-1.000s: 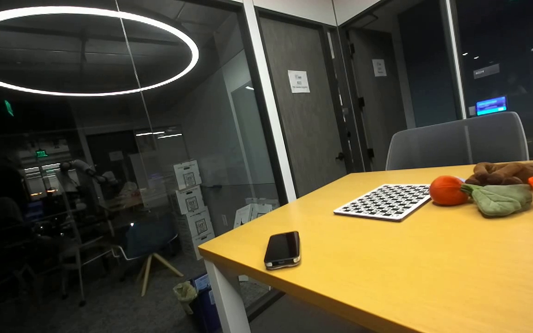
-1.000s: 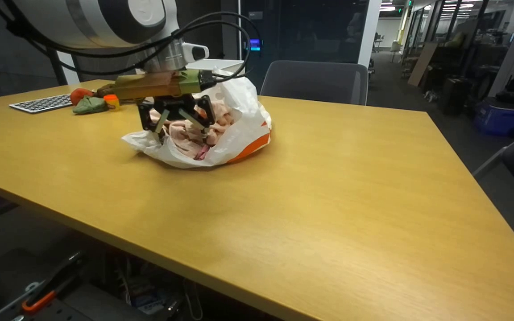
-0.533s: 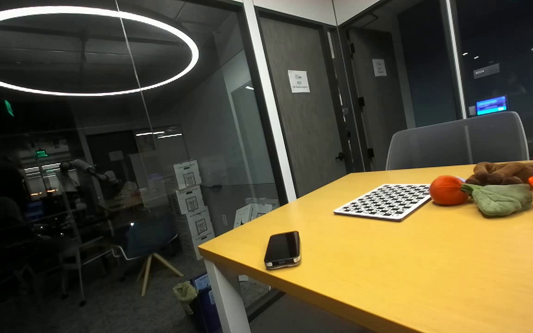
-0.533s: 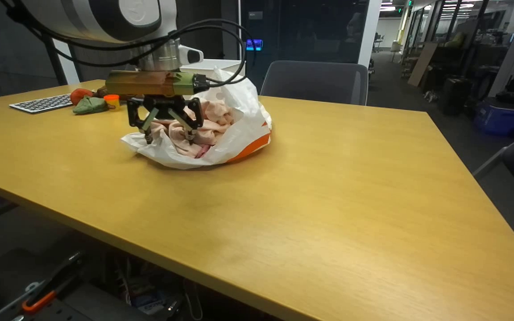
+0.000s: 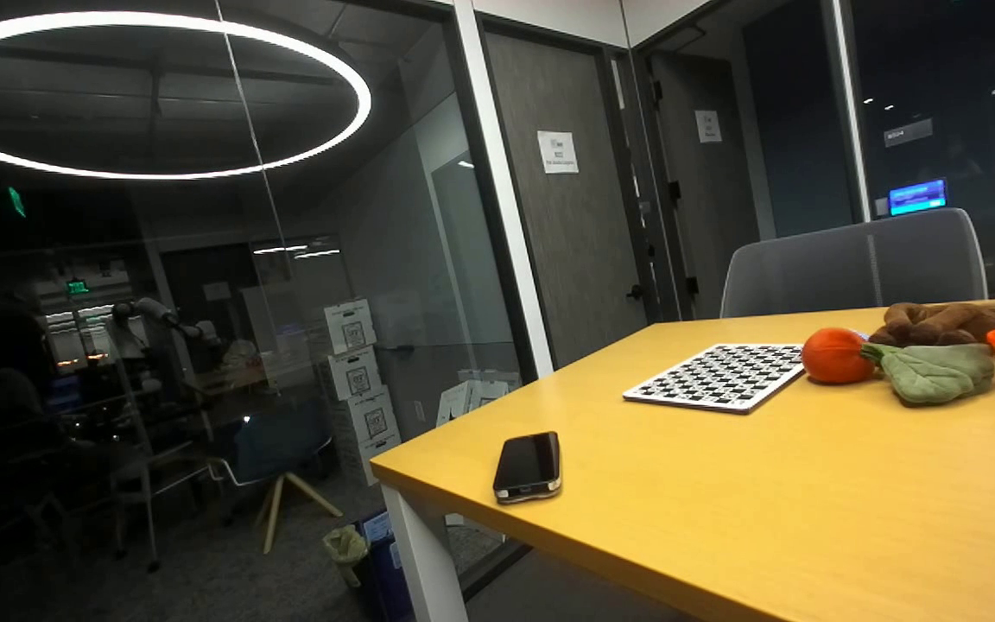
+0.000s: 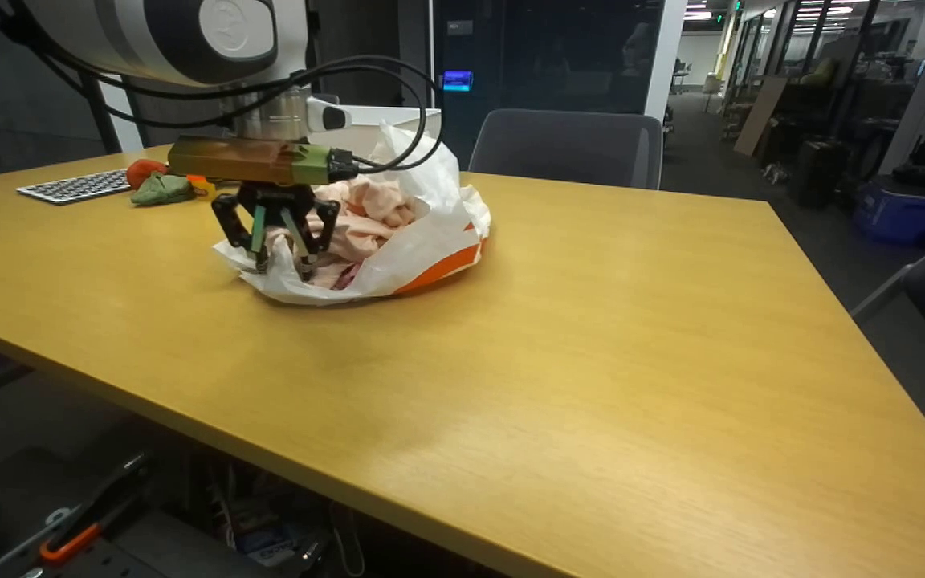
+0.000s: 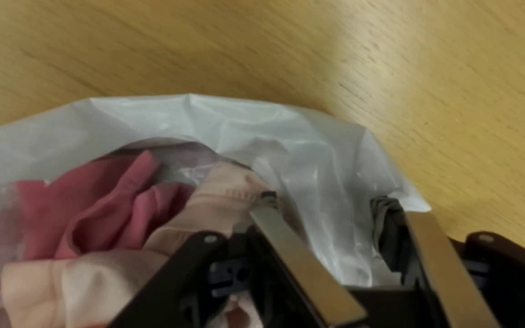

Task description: Put the pink and peach shirts in the plastic bag, then pull up the ends of the plastic

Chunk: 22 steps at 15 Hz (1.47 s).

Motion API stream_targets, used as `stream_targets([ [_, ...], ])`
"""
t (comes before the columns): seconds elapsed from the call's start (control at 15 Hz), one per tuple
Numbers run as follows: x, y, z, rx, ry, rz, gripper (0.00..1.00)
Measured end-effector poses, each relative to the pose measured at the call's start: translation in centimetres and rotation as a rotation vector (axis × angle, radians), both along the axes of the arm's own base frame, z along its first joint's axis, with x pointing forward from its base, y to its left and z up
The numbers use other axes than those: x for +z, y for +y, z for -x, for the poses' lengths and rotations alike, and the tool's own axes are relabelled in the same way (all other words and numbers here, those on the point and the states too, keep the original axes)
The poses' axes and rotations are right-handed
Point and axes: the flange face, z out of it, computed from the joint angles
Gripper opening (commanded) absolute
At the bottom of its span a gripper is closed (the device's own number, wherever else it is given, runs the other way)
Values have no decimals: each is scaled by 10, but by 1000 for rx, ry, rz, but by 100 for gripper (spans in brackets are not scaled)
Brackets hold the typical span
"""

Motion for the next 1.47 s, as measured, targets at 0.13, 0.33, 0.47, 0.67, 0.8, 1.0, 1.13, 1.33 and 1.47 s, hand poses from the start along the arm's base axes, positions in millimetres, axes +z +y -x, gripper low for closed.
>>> stream_targets([
  [0.13,0,5,1,0,2,-12,14],
  [0.33,8,11,3,-2,-5,-40,12],
  [0.47,26,14,6,5,-24,-52,16],
  [0.67,74,18,16,24,-87,-71,16],
  [0.8,113,22,27,46,-171,-68,15],
  [1.0,168,25,47,64,-314,-46,14],
  [1.13,193,31,62,72,-383,-36,15],
  [1.33,189,51,82,120,-374,-37,13],
  [1.47,167,69,94,178,-316,-61,12],
])
